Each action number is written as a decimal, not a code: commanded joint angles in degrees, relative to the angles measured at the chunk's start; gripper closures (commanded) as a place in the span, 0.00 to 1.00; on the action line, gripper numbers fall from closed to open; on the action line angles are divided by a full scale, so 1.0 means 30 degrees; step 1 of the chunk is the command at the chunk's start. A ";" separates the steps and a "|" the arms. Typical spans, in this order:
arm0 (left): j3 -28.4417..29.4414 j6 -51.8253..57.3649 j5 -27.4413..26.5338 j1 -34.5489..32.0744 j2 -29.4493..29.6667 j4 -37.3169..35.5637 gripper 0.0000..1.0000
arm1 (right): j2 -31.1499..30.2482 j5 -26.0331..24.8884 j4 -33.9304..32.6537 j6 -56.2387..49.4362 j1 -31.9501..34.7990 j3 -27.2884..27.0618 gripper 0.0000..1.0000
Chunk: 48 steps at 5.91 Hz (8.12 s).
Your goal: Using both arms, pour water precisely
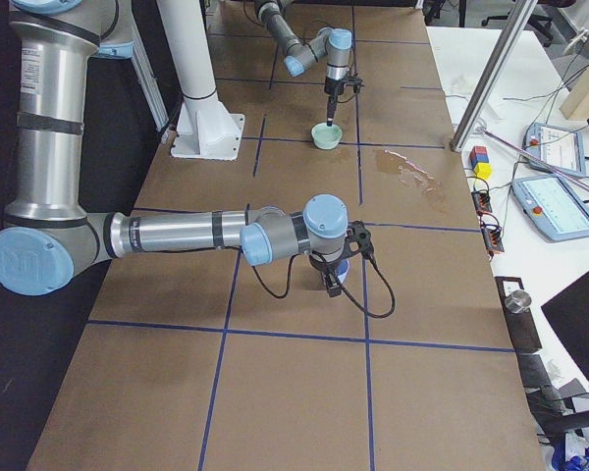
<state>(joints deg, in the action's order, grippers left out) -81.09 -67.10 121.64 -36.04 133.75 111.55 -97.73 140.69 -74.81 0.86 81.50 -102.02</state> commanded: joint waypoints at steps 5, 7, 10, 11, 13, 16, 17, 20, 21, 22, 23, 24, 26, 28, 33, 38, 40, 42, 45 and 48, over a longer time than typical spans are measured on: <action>-0.3730 -0.0866 -0.0031 -0.1317 -0.2482 -0.0035 0.01 | -0.4412 -0.5774 1.8326 1.1754 -0.3756 -0.0006 0.02; -0.4697 -0.0924 -0.0524 -0.1463 -0.2981 -0.0123 0.01 | -0.6258 -0.7625 2.2135 1.2576 -0.4168 0.0023 0.06; -0.5020 -0.0925 -0.0851 -0.1551 -0.3128 -0.0152 0.01 | -0.7412 -1.0408 2.4205 1.2605 -0.4404 0.0053 0.05; -0.5138 -0.0954 -0.0851 -0.1581 -0.3128 -0.0181 0.01 | -0.7557 -1.1523 2.4293 1.2431 -0.4491 0.0169 0.05; -0.5139 -0.0954 -0.0851 -0.1610 -0.3157 -0.0211 0.00 | -0.7385 -1.2613 2.4352 1.4287 -0.5103 0.0258 0.06; -0.5139 -0.0925 -0.0851 -0.1815 -0.3450 -0.0211 0.01 | -0.6744 -1.9578 2.4879 1.6199 -1.0846 0.0548 0.06; -0.5139 -0.0925 -0.0851 -0.1903 -0.3480 -0.0211 0.00 | -0.6710 -2.0664 2.4937 1.6556 -1.1893 0.0551 0.05; -0.5139 -0.0925 -0.0851 -0.2165 -0.3509 -0.0211 0.00 | -0.6446 -3.3108 2.5025 1.9217 -2.0836 0.1924 0.03; -0.5139 -0.0925 -0.0851 -0.2312 -0.3538 -0.0211 0.00 | -0.6620 -3.3242 2.5055 1.9458 -2.0897 0.2102 0.01; -0.5168 -0.0925 -0.0851 -0.2314 -0.3538 -0.0211 0.00 | -0.6621 -3.3649 2.5055 2.1230 -2.0927 0.2916 0.01; -0.5139 -0.0925 -0.0851 -0.2314 -0.3538 -0.0211 0.00 | -0.6360 -3.4523 2.5026 2.1653 -2.1159 0.4026 0.01; -0.5139 -0.0925 -0.0851 -0.2314 -0.3538 -0.0211 0.00 | -0.5633 -3.4793 2.5026 2.1890 -2.1277 0.4559 0.01; -0.5168 -0.0925 -0.0851 -0.2343 -0.3538 -0.0211 0.00 | -0.5217 -3.4942 2.5055 2.1892 -2.1366 0.5092 0.01; -0.5197 -0.0925 -0.0851 -0.2343 -0.3567 -0.0211 0.00 | -0.4487 -3.4942 2.5055 2.1805 -2.1483 0.5938 0.01; -0.5696 -0.0925 -0.0822 -0.2402 -0.3890 -0.0211 0.00 | -0.2757 -3.4738 2.6952 1.9759 -2.1484 0.8601 0.01; -0.5696 -0.0925 -0.0851 -0.2402 -0.3890 -0.0211 0.00 | -0.1700 -3.4357 2.7165 1.9431 -2.0140 0.9457 0.01; -0.5695 -0.0925 -0.0851 -0.2402 -0.3890 -0.0211 0.00 | -0.1264 -3.3655 2.7136 1.9460 -1.9173 0.9515 0.01; -0.5696 -0.0925 -0.0851 -0.2402 -0.3890 -0.0211 0.00 | -0.1114 -3.3653 2.7106 1.9460 -1.9111 0.9779 0.01; -0.5696 -0.0925 -0.0851 -0.2402 -0.3978 -0.0211 0.00 | -0.0209 -3.2926 2.7105 1.9344 -1.8645 1.0274 0.01; -0.5959 -0.0954 -0.0851 -0.2431 -0.4124 -0.0211 0.00 | -0.0176 -3.2687 2.7077 1.9197 -1.8204 1.0511 0.01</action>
<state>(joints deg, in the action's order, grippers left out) -98.68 -69.90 119.13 -43.28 121.50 110.92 -98.34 42.56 6.48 58.49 26.52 -70.80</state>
